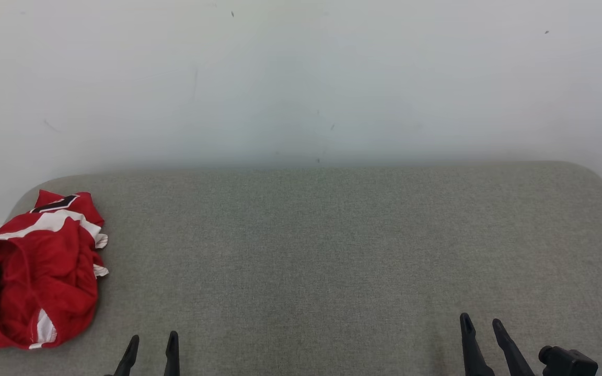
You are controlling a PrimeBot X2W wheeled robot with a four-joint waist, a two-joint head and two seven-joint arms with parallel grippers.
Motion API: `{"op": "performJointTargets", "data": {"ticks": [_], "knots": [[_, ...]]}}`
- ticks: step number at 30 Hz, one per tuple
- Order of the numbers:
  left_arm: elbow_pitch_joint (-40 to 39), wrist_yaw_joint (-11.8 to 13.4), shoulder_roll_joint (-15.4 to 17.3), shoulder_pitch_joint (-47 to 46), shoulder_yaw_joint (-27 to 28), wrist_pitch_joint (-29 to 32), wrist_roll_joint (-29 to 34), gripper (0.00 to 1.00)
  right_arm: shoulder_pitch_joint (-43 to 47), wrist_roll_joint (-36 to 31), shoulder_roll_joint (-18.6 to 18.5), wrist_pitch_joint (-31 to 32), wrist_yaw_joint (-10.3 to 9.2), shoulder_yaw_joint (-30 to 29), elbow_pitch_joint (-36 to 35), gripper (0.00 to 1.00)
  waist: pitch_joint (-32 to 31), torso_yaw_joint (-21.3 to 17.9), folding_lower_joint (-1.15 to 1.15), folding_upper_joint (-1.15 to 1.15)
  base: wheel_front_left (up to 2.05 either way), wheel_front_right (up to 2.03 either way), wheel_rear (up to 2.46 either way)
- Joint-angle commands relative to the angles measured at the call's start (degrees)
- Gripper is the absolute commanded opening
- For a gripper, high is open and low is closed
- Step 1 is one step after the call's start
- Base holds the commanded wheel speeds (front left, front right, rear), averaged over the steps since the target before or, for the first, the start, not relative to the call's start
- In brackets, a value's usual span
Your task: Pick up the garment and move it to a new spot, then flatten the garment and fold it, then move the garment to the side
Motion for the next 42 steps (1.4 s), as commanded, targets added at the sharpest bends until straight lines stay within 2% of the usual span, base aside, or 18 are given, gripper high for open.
{"op": "performJointTargets", "data": {"ticks": [1, 24, 42], "knots": [[0.0, -0.1, 0.0, 0.5, 0.1, -0.6, 1.1, 1.0, 0.2, -1.0, 0.0, -0.4, -0.09, 0.1, -0.2, 1.0, -0.1, 0.0, 0.0, 0.0, 0.0, 0.0, 0.0], [2.6, 0.1, -1.1, 1.2, 2.4, -3.1, 10.6, 1.0, 1.4, -9.4, 0.5, -0.4, -0.12, -0.4, 1.5, 1.0, -1.5, 0.3, 0.0, 0.0, 0.0, 0.0, 0.0], [3.2, 0.0, -1.5, 1.4, 3.1, -3.1, 10.6, 1.0, 2.1, -9.7, 0.6, -0.2, -0.12, -0.5, 1.0, 1.0, -1.7, 0.3, 0.0, 0.0, 0.0, 0.0, 0.0]]}}
